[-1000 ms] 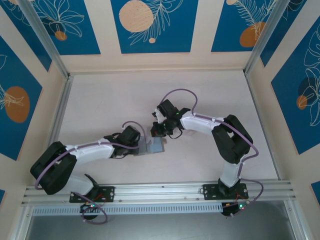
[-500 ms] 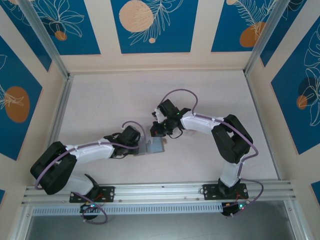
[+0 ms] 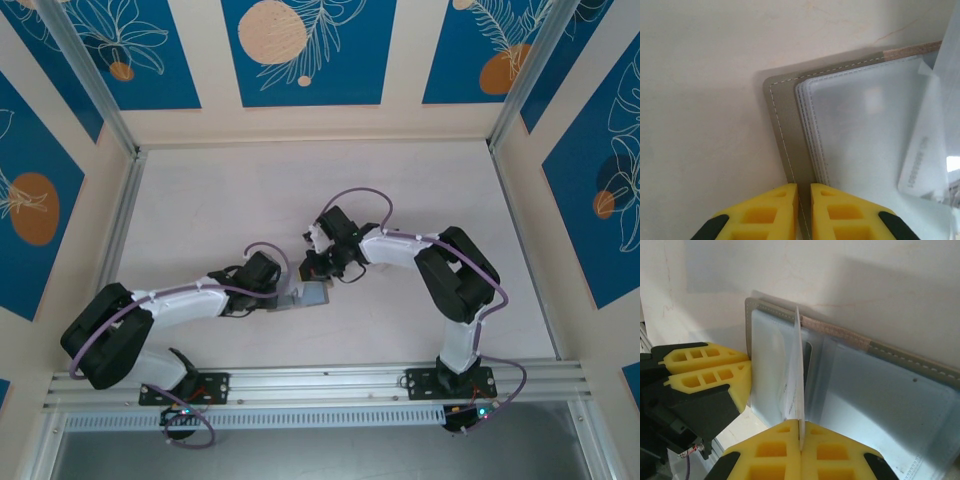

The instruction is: Put the credit cards into the card holder

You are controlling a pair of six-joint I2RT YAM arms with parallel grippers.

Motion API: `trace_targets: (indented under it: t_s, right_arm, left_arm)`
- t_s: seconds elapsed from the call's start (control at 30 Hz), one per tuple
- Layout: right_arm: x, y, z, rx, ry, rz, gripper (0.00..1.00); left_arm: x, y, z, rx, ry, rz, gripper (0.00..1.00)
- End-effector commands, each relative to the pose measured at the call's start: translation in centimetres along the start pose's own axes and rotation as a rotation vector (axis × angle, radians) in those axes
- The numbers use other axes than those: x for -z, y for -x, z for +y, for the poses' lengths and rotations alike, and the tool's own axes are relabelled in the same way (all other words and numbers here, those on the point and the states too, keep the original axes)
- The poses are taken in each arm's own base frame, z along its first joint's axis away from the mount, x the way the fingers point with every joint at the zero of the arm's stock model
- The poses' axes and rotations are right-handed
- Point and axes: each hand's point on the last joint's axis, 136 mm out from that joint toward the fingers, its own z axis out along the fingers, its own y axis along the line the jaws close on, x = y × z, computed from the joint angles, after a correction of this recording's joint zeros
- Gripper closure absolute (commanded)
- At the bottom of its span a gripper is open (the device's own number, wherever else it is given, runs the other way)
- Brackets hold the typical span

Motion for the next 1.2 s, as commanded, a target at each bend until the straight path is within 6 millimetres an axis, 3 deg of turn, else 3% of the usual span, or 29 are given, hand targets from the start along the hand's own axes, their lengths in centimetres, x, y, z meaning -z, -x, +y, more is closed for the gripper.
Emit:
trace_targets:
  t_s: [0.0,0.27,0.57,0.73,0.97,1.07,1.17]
  right_arm:
    - [-0.9,-2.0,-1.5,-0.049,0.002,0.069,1.00]
    - [-1.8,-4.1,-2.4,-0.046,0.022,0.143,1.00]
    - [-3.1,-4.1,-2.4,-0.021,0.018,0.195,1.00]
    - [-3.4,-3.4,-1.0,0.016,0.043,0.199,1.00]
    - [-5.2,-3.5,0.3,0.057,0.059,0.234,1.00]
    - [-5.2,-3.5,0.2,0.056,0.045,0.231,0.93]
    - [-3.8,-3.0,0.7,0.072,0.037,0.194,0.80]
  left_arm:
    - [-0.9,-3.1,2.5,-0.020,0.096,0.096,0.87]
    - [-0.8,-3.1,2.6,-0.022,0.099,0.095,0.86]
    - [-0.8,-2.7,2.2,-0.025,0.090,0.093,0.86]
    - [-0.9,-2.6,2.0,-0.032,0.088,0.094,0.86]
    - [-0.8,-2.5,1.8,-0.028,0.076,0.092,0.87]
    - [-0.8,-2.6,1.8,-0.027,0.075,0.090,0.87]
    - [-0.8,-2.6,1.9,-0.029,0.080,0.090,0.86]
